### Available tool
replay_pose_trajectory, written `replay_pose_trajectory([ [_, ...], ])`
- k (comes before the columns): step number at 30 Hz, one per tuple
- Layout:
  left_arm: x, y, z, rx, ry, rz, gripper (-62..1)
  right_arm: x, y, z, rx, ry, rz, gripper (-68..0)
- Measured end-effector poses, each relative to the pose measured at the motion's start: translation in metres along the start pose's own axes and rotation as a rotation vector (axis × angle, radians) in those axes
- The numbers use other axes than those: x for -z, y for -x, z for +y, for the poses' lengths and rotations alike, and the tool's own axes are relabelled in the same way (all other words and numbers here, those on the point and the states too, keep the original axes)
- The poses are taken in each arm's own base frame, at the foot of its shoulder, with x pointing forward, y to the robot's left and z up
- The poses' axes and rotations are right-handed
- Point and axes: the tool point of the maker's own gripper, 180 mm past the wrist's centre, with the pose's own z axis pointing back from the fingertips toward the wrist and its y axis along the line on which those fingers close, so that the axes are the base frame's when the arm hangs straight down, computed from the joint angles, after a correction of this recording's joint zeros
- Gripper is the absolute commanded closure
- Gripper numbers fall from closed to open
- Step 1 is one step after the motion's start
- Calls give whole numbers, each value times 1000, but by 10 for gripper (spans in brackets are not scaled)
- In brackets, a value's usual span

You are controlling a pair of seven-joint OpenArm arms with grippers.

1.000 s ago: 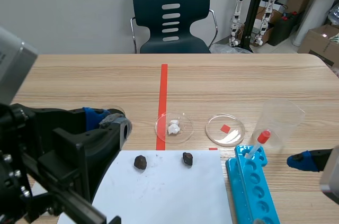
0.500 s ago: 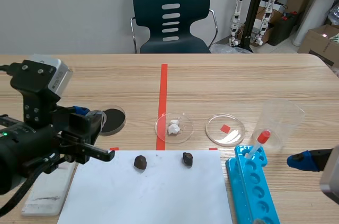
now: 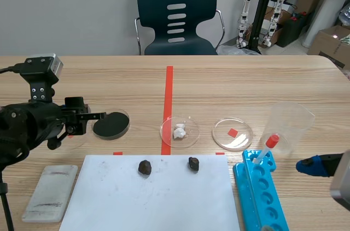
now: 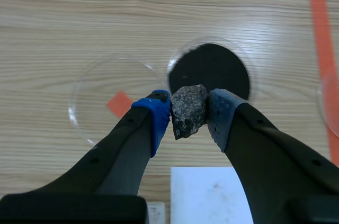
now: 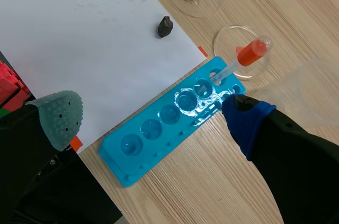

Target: Put the mineral in the empty petri dish

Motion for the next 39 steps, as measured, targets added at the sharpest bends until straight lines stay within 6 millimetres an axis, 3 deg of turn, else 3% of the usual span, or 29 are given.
replay_pose_trajectory([
  [14,41,41,45,-88,-113,231,-145,0,0,0,0,0,0,-547],
  [39,47,21,41,-102,-98,341,-147,0,0,0,0,0,0,-547],
])
